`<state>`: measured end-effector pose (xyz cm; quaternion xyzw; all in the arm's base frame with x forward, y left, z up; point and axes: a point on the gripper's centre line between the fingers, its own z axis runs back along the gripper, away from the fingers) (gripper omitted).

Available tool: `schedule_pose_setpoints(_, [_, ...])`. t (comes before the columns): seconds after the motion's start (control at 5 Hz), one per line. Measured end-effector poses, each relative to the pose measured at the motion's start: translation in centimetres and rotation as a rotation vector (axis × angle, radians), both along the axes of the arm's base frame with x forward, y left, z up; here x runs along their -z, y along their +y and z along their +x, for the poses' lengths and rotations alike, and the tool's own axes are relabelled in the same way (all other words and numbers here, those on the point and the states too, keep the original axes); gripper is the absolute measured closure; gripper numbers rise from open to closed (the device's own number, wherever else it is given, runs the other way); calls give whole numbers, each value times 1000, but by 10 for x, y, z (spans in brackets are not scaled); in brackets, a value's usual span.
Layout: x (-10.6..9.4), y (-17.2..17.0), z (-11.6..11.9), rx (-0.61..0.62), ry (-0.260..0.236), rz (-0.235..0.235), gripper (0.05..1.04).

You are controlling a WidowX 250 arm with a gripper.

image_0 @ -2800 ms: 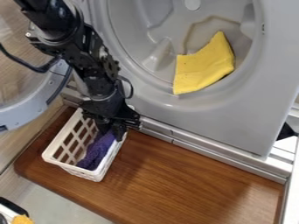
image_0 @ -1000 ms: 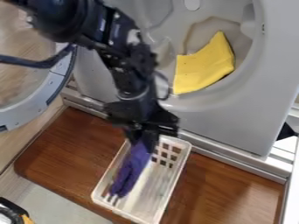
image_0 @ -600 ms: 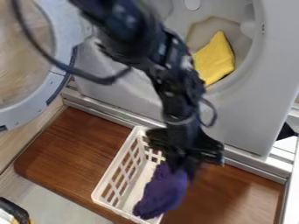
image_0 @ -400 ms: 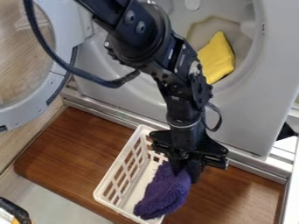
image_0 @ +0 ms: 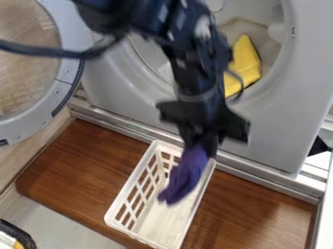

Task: Put the purple cloth inside the washing maching

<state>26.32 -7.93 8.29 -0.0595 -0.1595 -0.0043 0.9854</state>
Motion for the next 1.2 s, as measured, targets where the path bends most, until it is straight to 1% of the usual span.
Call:
schedule_pose_setpoints(0.2, [-29, 13, 23, 21, -122, -12, 841])
schedule_pose_setpoints(0.4, [-53, 25, 50, 61, -308, -9, 841])
schedule_pose_setpoints(0.6, [-76, 52, 79, 85, -566, 15, 841])
schedule_pose_setpoints(0.8, [-69, 66, 107, 94, -673, 68, 841])
schedule_pose_setpoints(1.0, [-58, 81, 130, 27, -649, 122, 841])
schedule_pose_setpoints(1.2, [-47, 75, 135, 37, -608, 141, 824])
